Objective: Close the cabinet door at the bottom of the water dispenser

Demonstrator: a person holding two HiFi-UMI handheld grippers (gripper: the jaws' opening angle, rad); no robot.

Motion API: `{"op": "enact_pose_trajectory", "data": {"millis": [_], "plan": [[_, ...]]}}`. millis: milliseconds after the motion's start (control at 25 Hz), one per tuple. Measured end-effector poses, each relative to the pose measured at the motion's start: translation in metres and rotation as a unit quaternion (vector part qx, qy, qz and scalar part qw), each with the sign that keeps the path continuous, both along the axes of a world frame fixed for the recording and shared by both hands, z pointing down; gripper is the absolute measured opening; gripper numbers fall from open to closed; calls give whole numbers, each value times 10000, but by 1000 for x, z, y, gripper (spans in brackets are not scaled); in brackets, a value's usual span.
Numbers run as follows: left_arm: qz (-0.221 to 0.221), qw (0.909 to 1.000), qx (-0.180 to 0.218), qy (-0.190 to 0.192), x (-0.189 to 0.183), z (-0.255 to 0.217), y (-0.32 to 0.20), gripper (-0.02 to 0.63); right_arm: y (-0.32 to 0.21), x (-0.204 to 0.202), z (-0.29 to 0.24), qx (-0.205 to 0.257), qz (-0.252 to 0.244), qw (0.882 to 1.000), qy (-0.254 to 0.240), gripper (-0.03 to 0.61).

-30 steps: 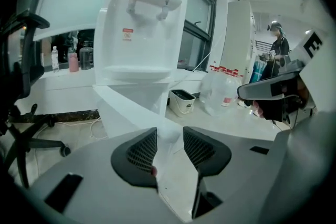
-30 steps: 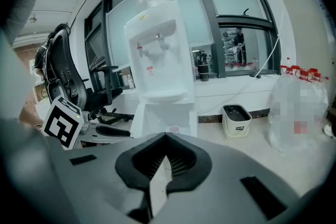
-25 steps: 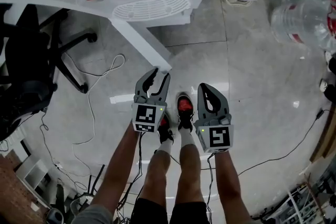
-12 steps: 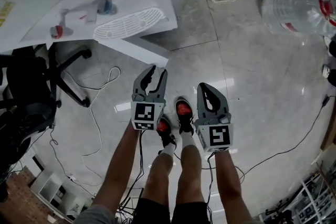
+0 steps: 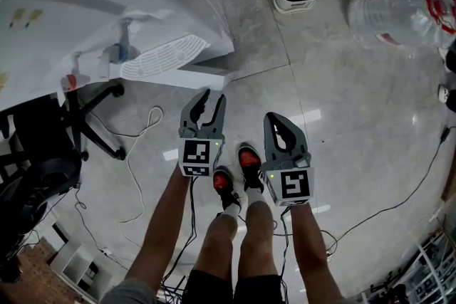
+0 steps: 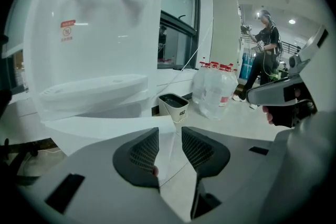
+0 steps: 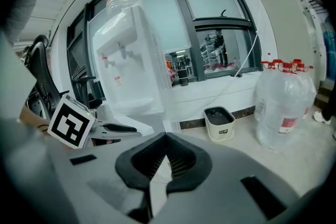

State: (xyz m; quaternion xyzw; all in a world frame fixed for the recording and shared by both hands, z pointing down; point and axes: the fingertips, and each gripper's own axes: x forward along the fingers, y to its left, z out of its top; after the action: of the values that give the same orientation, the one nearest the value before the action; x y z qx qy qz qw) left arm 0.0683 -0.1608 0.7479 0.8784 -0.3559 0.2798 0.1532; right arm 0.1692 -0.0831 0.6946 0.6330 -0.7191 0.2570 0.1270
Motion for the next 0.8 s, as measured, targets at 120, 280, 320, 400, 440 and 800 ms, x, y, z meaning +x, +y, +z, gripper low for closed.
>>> {"op": "enact_pose_trajectory", "data": {"millis": [120, 280, 320, 400, 440, 800], "plan": [[22, 10000, 53, -23, 7, 2, -8, 153, -7, 7, 1, 93, 24, 9999, 29, 17], [-1, 9999, 101, -53, 14, 2, -23, 153, -13, 16, 5, 80, 76, 9999, 10, 17], [4, 9999, 119, -55, 15, 2, -27, 154, -14, 18, 5, 70, 86, 9999, 10, 17], [36, 9998, 158, -66, 18, 2, -33, 153, -17, 20, 7, 62, 103, 9999, 13, 17], [47, 9998, 174, -74, 20, 2, -35, 154, -19, 21, 7, 65, 108, 9999, 10, 17], [-24, 9996, 265, -126, 28, 5, -63, 154, -33, 37, 6, 123, 200, 9997, 44, 17]]}}
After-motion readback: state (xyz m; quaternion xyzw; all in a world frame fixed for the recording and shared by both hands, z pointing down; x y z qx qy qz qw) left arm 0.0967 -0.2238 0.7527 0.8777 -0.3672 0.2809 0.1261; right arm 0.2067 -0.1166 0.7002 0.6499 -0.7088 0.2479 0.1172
